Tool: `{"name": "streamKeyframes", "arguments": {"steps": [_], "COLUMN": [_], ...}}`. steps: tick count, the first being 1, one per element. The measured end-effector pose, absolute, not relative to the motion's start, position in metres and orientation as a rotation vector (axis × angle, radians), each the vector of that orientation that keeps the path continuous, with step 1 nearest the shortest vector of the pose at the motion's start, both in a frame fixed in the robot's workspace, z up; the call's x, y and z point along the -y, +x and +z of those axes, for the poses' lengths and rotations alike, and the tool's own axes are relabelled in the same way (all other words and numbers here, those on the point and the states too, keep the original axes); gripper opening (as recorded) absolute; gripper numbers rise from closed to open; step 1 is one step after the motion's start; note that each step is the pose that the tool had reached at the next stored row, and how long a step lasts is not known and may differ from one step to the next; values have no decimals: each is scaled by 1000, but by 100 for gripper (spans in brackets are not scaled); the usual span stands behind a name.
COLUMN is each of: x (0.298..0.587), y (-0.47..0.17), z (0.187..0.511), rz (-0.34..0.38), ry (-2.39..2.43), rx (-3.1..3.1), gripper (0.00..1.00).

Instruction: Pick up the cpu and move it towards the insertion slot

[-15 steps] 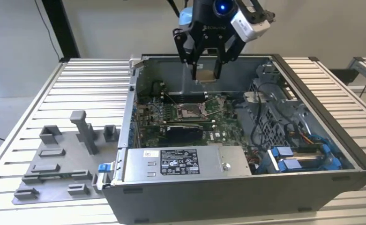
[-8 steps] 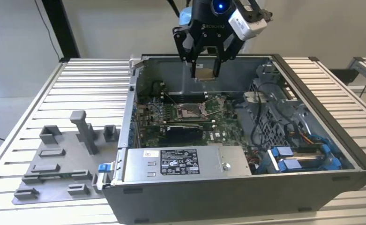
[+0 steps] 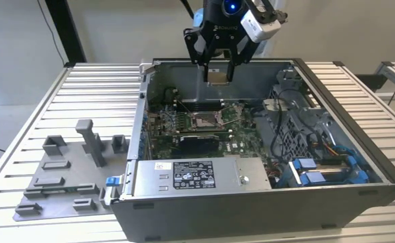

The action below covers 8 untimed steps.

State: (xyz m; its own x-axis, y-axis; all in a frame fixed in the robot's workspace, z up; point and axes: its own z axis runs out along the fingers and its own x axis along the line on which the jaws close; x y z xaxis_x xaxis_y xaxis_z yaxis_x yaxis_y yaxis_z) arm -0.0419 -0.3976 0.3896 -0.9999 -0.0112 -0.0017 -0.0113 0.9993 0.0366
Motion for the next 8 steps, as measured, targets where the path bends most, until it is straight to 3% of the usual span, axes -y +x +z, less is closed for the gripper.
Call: {"name": "streamKeyframes", "arguments": {"steps": [8], "x": [375], "y": [-48], "z": [387], "rz": [57], "ry": [-16], "rx": [-3140], "gripper": [0]}}
